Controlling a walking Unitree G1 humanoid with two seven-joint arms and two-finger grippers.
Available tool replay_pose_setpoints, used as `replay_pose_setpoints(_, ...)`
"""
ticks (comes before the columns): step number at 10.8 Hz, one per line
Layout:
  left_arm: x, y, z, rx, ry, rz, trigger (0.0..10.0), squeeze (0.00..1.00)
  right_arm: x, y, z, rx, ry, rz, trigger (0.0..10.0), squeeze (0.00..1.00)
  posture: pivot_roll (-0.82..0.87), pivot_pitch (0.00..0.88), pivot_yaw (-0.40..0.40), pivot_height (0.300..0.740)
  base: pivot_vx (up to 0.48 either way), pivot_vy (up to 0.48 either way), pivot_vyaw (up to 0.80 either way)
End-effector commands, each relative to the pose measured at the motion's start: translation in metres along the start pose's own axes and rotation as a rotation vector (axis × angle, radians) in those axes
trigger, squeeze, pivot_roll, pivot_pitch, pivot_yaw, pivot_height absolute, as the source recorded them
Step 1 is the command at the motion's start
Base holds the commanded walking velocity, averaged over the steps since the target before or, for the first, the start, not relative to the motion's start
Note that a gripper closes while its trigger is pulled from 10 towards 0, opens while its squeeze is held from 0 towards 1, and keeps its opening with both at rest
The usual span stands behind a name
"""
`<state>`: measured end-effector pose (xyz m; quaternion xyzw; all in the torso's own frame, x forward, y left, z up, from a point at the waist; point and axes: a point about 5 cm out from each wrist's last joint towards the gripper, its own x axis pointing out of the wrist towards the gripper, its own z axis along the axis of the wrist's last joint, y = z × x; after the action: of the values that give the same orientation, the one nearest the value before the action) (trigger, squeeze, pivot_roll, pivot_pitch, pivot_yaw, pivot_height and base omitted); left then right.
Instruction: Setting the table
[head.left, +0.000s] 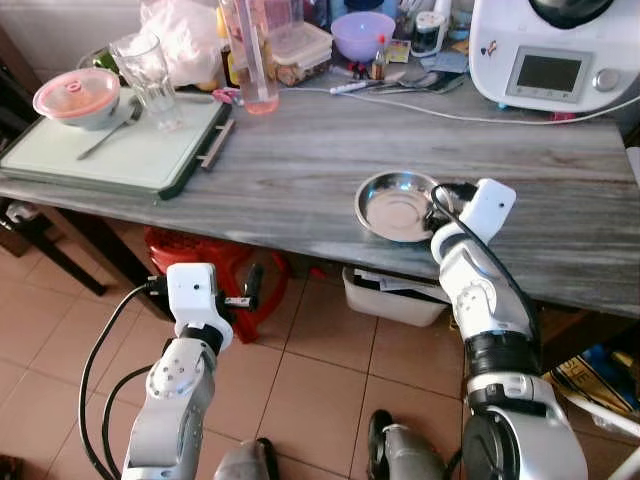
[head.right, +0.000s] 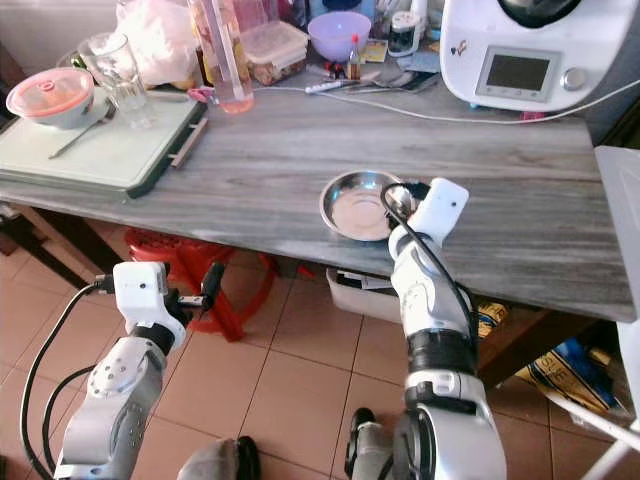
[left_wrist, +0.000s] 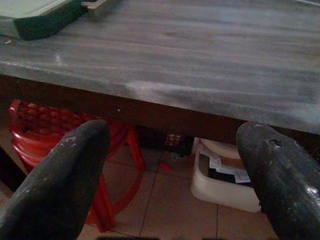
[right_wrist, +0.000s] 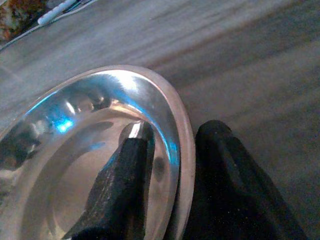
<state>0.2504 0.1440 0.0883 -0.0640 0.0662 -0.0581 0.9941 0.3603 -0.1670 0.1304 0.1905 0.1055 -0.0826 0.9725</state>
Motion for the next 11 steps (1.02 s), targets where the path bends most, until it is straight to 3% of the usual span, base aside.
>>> replay_pose_setpoints(1,-0.001,0.001,0.004,0.016,-0.012,0.003,10.0,0.0,0.003,0.002,0.005,0.014,-0.02,0.008,10.0,1.0,0.03,0.141,0.073,0.74,0.0,0.0,0.0)
replay_pose_setpoints(3,0.001,0.001,0.005,0.017,-0.014,0.005,10.0,0.0,0.007,0.018,0.023,0.06,-0.117,0.088,10.0,1.0,0.03,0.14,0.074,0.74,0.0,0.0,0.0)
replay_pose_setpoints(6,0.001,0.001,0.009,0.019,-0.036,0.014,10.0,0.0,0.003,0.026,0.034,0.051,-0.185,0.162,10.0,1.0,0.04,0.138,0.07,0.74,0.0,0.0,0.0)
replay_pose_setpoints(8,-0.002,0.005,0.014,0.006,-0.059,0.034,10.0,0.0,-0.016,0.02,0.041,-0.126,-0.322,0.207,10.0,1.0,0.04,0.133,0.063,0.74,0.0,0.0,0.0)
replay_pose_setpoints(11,0.0,0.004,0.015,0.007,-0.069,0.021,10.0,0.0,-0.043,0.018,0.045,-0.278,-0.428,0.257,10.0,1.0,0.03,0.11,0.064,0.74,0.0,0.0,0.0)
